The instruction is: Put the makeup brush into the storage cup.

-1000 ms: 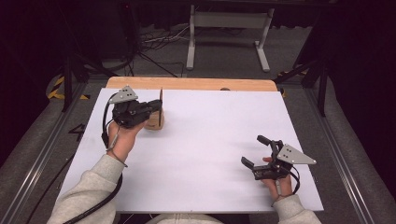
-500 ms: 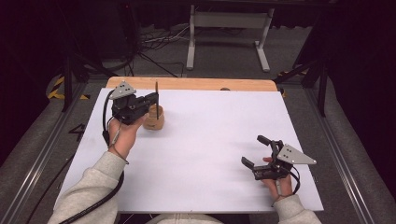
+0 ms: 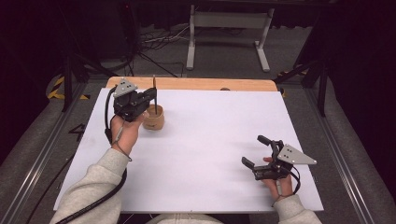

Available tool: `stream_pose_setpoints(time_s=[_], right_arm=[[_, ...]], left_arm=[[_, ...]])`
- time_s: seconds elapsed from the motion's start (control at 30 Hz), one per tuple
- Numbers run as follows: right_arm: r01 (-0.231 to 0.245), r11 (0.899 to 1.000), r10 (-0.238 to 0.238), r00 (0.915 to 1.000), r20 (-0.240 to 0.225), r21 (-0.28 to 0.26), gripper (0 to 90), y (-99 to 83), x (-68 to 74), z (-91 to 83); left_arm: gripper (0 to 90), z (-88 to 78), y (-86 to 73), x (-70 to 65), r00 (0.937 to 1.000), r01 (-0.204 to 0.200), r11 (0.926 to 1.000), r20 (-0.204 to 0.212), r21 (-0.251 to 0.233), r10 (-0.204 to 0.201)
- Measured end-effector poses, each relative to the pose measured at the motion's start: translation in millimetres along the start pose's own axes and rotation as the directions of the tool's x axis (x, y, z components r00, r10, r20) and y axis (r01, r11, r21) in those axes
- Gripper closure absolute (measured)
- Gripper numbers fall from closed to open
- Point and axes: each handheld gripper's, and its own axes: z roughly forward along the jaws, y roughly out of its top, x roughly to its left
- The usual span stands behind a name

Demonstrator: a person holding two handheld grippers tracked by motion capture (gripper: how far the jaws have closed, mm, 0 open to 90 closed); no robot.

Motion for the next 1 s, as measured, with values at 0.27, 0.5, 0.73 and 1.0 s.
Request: stream_pose_setpoints(time_s=[0.27, 0.5, 0.73, 1.0], right_arm=[[0.0, 1.0, 0.0, 1.0, -0.002, -0.004, 0.0, 0.1, -0.2, -0.1], [-0.002, 1.0, 0.002, 1.0, -0.001, -0.003, 0.0, -0.1, -0.5, -0.3], [-0.002, 1.0, 0.002, 1.0, -0.001, -0.006, 0.0, -0.4, -1.3, -0.7], [-0.004, 1.0, 0.004, 1.0, -0.003, -0.007, 0.0, -0.5, -1.3, -0.4]], left_arm=[[82.3, 7.0, -1.2, 5.7, 0.9985, 0.036, 0.9992, -0.04, -0.019, -0.037], [82.1, 14.9, -4.0, 16.6, 0.996, 0.073, 0.9968, -0.051, -0.034, -0.074], [82.1, 18.4, -5.4, 20.8, 0.9955, 0.06, 0.9976, -0.071, -0.034, -0.063], [82.1, 21.9, -12.0, 23.9, 0.9954, 0.048, 0.9987, -0.082, -0.019, -0.049]])
